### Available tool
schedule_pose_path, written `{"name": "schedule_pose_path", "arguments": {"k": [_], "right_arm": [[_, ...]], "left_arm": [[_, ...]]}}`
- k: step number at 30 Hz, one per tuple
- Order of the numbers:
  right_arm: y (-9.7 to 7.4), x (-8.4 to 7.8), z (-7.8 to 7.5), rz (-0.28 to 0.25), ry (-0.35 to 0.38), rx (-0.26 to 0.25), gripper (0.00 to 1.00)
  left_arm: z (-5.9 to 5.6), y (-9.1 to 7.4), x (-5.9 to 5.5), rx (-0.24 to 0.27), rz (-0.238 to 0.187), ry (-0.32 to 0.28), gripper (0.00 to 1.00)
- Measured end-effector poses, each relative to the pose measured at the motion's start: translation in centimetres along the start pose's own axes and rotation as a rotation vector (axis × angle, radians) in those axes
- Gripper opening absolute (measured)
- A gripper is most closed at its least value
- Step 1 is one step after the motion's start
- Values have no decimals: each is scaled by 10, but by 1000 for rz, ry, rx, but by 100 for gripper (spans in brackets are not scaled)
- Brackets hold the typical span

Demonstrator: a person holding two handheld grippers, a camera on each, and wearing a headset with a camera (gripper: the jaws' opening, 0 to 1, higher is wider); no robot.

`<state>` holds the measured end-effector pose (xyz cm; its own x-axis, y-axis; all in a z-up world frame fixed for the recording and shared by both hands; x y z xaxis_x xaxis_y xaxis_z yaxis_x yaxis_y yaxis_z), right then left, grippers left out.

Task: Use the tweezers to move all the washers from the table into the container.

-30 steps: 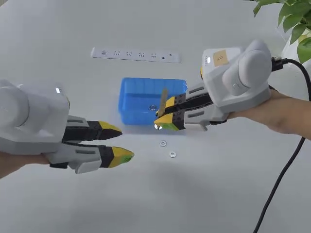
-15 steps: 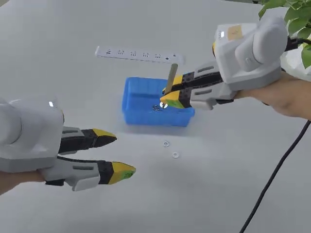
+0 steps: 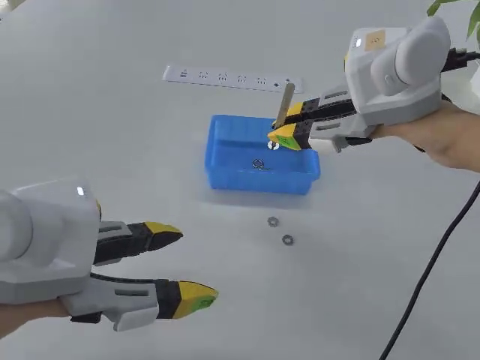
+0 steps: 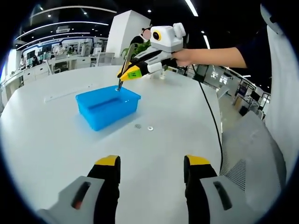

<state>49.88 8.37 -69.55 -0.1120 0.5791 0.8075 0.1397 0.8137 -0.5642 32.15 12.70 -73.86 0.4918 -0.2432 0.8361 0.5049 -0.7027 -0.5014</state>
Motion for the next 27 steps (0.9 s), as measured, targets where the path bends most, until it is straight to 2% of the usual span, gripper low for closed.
{"name": "schedule_pose_path", "arguments": {"k": [6, 11, 13, 16, 19, 23, 27], "right_arm": [[16, -16, -5, 25, 12, 13, 9], [26, -29, -8, 45, 23, 25, 9], [30, -34, -8, 51, 33, 32, 10], [34, -40, -8, 66, 31, 35, 10], [36, -45, -8, 72, 35, 35, 10], [39, -50, -6, 80, 37, 41, 10], [39, -50, -5, 72, 42, 42, 10]], "left_arm": [[-1, -2, 0, 13, -8, -6, 70], [1, -3, -6, 38, 8, -8, 81], [3, -4, -6, 48, 3, -36, 88], [4, -3, -6, 56, 6, -43, 99], [6, -2, -7, 65, 17, -26, 99], [8, -2, -7, 75, 15, -39, 99], [3, -1, -9, 56, 25, -40, 99]]}}
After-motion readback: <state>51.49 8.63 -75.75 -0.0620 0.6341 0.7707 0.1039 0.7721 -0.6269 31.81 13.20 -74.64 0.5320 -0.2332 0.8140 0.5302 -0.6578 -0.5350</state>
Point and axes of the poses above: the centre of the closed fingertips' face, and the gripper's own axes: y roughly forward along the fingers, z roughly to its left, x roughly out of its top, the point moved 1 cm from there along -y, roughly backward along the fingers
